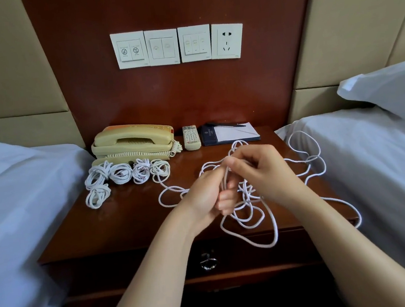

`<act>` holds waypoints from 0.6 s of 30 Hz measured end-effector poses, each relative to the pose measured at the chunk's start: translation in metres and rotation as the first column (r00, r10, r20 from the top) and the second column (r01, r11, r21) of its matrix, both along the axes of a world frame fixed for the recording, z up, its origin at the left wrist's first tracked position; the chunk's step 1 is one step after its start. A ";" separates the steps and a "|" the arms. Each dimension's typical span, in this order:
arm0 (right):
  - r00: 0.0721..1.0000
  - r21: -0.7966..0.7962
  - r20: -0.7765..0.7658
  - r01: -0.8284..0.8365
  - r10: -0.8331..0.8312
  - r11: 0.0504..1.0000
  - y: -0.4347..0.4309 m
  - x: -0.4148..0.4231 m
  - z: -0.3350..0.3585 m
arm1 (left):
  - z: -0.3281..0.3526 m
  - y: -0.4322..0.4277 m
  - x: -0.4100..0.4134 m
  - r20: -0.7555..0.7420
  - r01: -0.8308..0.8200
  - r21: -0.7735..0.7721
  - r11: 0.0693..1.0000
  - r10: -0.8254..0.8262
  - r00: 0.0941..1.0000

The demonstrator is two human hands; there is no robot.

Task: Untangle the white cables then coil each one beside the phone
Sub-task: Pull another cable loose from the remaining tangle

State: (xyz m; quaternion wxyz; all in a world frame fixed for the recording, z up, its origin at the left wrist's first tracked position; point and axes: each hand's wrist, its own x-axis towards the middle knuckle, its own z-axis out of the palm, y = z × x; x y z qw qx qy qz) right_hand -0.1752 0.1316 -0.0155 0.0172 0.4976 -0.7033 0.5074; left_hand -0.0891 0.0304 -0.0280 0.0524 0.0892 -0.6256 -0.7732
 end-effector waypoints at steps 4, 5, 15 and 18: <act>0.996 -0.025 0.085 0.034 -0.032 0.999 -0.001 -0.004 -0.005 | -0.001 0.002 0.002 -0.031 0.090 0.211 0.973 -0.086 0.996; 0.991 -0.019 0.129 0.026 -0.024 0.999 -0.002 -0.004 -0.006 | -0.001 0.003 0.002 -0.036 0.107 0.253 0.962 -0.101 0.994; 0.902 0.199 0.427 -0.024 -0.065 0.980 -0.014 0.007 -0.024 | 0.000 0.000 0.004 -0.143 0.099 0.436 0.895 -0.039 0.989; 0.892 0.297 0.442 -0.044 -0.096 0.954 -0.017 0.010 -0.024 | 0.001 -0.003 0.004 -0.179 0.071 0.520 0.851 0.027 0.984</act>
